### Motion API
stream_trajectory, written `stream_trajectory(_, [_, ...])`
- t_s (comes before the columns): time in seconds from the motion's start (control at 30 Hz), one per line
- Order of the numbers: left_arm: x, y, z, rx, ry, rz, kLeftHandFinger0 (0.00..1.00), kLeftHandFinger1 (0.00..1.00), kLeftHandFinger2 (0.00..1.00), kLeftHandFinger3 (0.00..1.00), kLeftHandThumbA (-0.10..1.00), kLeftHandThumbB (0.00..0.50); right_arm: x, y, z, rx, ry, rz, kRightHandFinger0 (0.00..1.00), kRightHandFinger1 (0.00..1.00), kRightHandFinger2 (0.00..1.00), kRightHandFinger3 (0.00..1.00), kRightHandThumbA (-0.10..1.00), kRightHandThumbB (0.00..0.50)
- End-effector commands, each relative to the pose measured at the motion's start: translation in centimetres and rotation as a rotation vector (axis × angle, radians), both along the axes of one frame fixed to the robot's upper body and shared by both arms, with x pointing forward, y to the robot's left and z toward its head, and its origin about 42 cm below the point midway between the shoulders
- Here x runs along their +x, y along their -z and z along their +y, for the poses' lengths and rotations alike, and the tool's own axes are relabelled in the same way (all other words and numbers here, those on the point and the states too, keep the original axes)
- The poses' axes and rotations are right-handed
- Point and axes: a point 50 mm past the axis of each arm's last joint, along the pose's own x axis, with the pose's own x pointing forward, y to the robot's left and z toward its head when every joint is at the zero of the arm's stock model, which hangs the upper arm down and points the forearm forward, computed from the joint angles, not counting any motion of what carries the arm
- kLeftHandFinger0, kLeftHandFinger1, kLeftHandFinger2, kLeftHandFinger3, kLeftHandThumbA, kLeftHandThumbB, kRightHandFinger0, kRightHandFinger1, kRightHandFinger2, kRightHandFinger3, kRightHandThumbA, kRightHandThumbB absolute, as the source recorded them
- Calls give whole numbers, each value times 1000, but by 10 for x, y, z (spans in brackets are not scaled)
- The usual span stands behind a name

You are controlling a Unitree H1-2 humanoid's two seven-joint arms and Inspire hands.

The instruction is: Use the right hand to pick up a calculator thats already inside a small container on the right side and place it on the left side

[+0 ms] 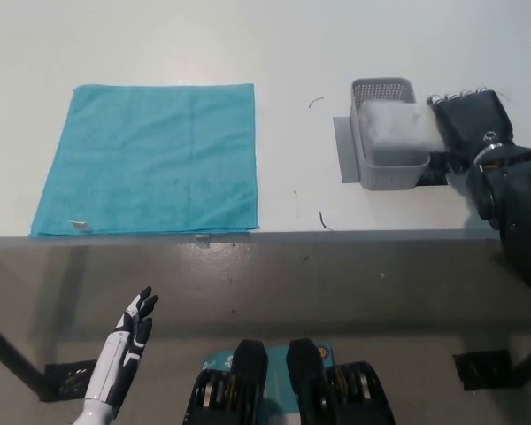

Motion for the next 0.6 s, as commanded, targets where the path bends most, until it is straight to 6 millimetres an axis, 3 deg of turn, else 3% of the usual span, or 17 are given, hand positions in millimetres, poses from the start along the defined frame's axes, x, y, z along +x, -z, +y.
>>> stream_trajectory(0.0, [1, -13, 6, 13, -8, -88, 1000, 1000, 1000, 1000, 1000, 226, 12, -54, 11, 116, -249, -573, 0, 228, 611, 486, -100, 233])
stream_trajectory(0.03, [1, -13, 6, 17, -8, -89, 1000, 1000, 1000, 1000, 1000, 231, 12, -54, 11, 131, -260, -589, 0, 255, 668, 545, -100, 204])
stream_trajectory(0.07, [1, -13, 5, 17, -9, -90, 1000, 1000, 1000, 1000, 1000, 233, 11, -55, 12, 133, -263, -594, 0, 224, 608, 525, -100, 163])
stream_trajectory(0.27, [1, -12, 6, 8, -6, -85, 1000, 1000, 1000, 1000, 1000, 242, 9, -58, 13, 227, -298, -642, 0, 36, 369, 174, -100, 134])
stream_trajectory(0.3, [1, -12, 6, 9, -8, -82, 1000, 1000, 1000, 1000, 1000, 241, 8, -59, 12, 277, -312, -672, 0, 14, 343, 102, -100, 158])
stream_trajectory(0.33, [2, -11, 6, 9, -9, -82, 1000, 1000, 1000, 1000, 1000, 240, 8, -59, 12, 304, -314, -680, 0, 16, 371, 97, -100, 142])
stream_trajectory(0.43, [5, -15, 6, 20, -4, -94, 1000, 1000, 1000, 1000, 1000, 226, 9, -70, 12, 342, -299, -701, 0, 68, 460, 140, -100, 144])
stream_trajectory(0.5, [10, -18, 6, 28, -5, -105, 1000, 1000, 1000, 1000, 1000, 222, 11, -83, 12, 392, -304, -714, 0, 103, 506, 305, -100, 136])
stream_trajectory(0.57, [12, -20, 6, 29, -5, -113, 1000, 1000, 1000, 1000, 1000, 222, 9, -104, 17, 407, -320, -757, 0, 60, 463, 497, -100, 158])
